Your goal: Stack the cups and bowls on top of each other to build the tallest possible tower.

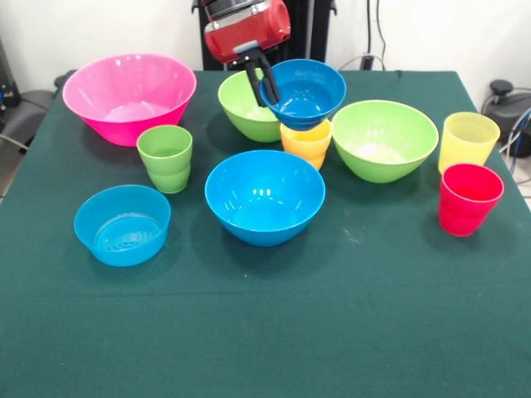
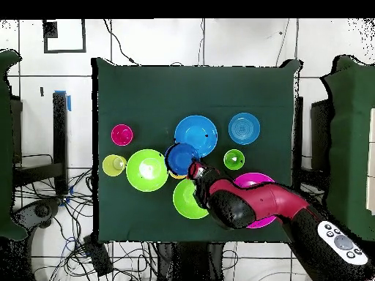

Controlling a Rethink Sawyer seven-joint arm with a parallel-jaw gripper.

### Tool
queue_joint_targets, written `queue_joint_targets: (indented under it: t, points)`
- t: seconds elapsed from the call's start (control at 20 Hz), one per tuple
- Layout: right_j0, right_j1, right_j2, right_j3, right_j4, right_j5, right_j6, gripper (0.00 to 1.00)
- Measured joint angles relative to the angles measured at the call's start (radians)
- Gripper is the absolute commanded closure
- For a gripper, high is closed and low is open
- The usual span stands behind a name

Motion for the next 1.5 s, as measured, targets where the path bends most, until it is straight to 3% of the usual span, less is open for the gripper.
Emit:
queue_joint_targets:
  t: [0.45, 1.5]
  points:
    - [-0.018, 0.047, 0.038, -0.041, -0.033, 0.027, 0.0, 1.0]
    - [0.012, 0.058, 0.036, -0.041, -0.101, 0.027, 0.0, 1.0]
